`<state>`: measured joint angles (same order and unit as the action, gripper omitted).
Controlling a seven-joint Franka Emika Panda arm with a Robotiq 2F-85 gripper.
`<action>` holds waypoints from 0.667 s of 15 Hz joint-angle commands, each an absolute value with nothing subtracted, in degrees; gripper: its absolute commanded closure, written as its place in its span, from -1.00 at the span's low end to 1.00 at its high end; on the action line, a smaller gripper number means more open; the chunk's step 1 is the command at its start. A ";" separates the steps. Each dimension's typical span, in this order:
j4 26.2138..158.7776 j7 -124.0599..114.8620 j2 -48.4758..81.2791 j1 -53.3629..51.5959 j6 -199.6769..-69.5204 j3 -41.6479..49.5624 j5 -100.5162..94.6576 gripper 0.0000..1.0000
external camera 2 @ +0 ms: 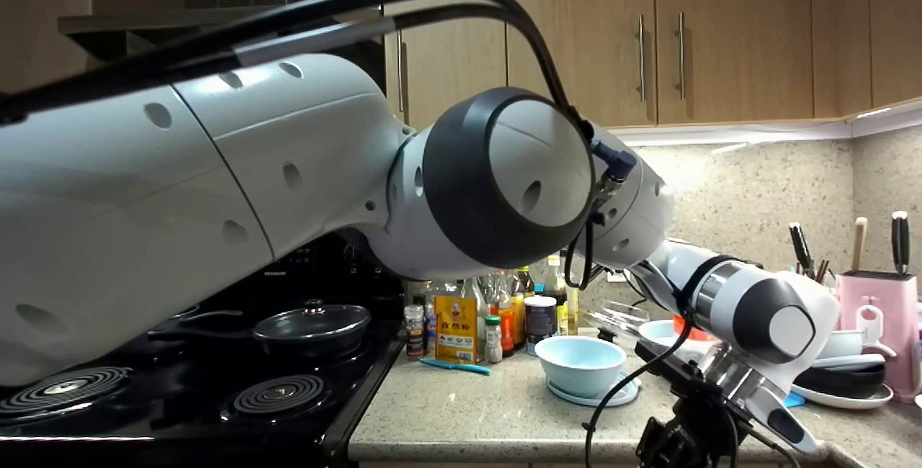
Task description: Remove the left bottle from the counter top
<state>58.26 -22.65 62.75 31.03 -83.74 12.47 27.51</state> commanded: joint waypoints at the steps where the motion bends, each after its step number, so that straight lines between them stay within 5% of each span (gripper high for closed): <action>1: 57.98 -22.67 62.81 31.02 -83.64 12.36 27.51 0.22; 2: 57.77 -22.74 62.80 30.99 -83.58 12.25 27.51 0.22; 3: 57.63 -22.79 62.80 30.98 -83.53 12.17 27.51 0.72; 10: 43.54 -27.20 75.73 35.27 -75.27 11.63 27.51 0.72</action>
